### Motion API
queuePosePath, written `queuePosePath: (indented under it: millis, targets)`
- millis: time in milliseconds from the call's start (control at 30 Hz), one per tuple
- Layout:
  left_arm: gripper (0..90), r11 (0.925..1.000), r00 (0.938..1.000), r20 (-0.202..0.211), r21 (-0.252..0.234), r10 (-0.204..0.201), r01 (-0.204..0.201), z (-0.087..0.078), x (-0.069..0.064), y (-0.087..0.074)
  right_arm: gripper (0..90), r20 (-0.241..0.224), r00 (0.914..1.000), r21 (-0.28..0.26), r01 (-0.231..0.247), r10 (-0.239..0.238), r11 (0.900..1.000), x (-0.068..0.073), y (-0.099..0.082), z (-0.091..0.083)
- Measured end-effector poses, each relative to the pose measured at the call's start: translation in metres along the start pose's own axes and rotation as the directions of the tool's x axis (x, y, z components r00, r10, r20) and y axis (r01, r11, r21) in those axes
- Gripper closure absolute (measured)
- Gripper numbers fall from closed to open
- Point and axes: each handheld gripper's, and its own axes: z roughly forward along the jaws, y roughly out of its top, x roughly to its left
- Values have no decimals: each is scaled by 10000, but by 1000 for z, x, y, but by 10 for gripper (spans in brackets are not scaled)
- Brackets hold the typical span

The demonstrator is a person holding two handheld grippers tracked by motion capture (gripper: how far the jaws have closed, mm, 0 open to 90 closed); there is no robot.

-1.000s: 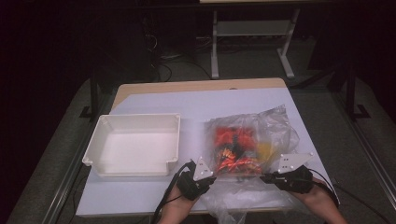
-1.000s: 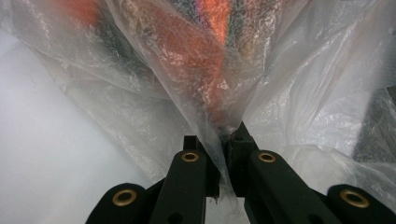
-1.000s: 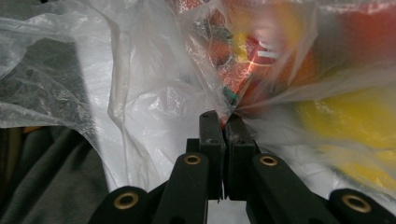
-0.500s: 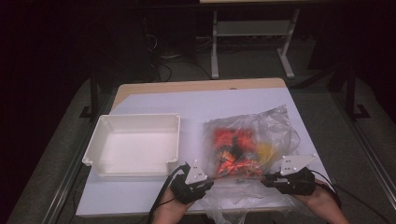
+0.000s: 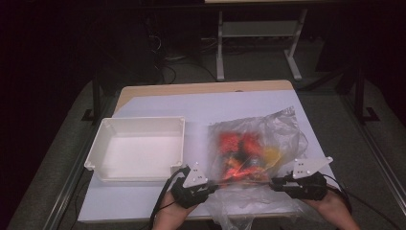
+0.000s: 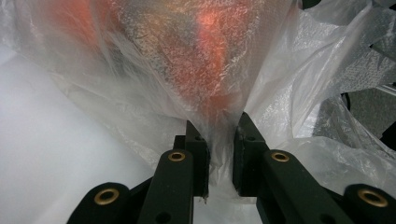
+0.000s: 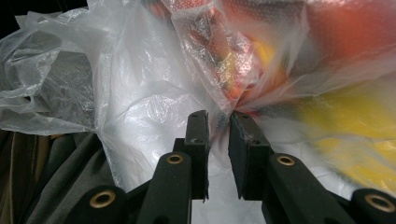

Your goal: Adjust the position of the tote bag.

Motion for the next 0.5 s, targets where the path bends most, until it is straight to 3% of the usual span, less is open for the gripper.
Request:
queuePosePath:
  millis: [200,500]
  targets:
    - [771,9998,9998,118,-175,135,-132,-4,0,0,815,-5,10000,-31,2,-2,10000,0,0,0]
    - [802,9972,9986,503,-722,-148,184,-9,3,0,891,-61,9999,-64,102,-102,9999,1,1,-2]
